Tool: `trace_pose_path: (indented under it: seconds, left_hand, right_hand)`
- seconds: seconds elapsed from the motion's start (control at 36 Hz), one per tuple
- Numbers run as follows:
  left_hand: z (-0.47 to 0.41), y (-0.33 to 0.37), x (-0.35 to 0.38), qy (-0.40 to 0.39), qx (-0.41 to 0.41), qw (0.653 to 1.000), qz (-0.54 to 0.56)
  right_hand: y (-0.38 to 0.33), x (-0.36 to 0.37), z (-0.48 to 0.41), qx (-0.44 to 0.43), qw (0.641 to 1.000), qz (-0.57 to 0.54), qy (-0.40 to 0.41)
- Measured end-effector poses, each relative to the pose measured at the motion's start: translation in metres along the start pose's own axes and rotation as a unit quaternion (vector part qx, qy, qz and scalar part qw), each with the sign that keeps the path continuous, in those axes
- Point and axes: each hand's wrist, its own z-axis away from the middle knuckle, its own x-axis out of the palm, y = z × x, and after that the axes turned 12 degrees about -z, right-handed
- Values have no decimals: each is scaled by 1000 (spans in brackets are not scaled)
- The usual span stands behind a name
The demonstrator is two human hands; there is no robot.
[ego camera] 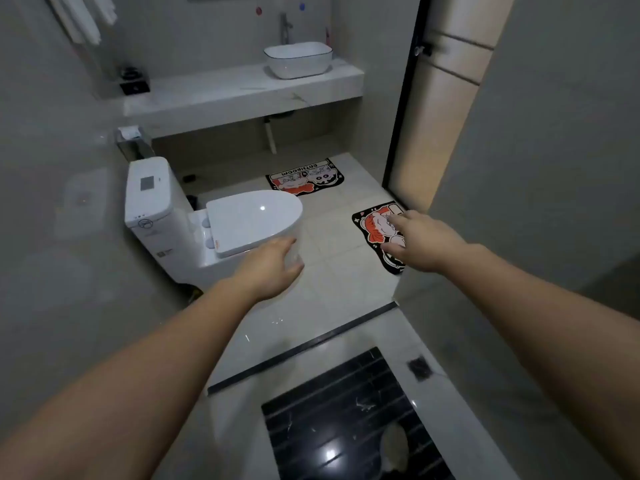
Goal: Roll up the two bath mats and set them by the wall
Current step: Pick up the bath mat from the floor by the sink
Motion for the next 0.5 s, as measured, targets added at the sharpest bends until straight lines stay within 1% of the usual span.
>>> trace_pose_path:
  seconds: [0.19,0.36,0.5]
  left_hand:
    - [-37,11,7,-10,-25,999,18]
    - [-95,30,14,-2,-57,998,30]
    - [-142,51,17,0,-77,996,36]
  right_hand:
    - [23,10,-45,-9,1000,-3,-1]
    - [53,10,-99,-40,999,-12,-3]
    - [85,3,-143,-46,999,-7,-7]
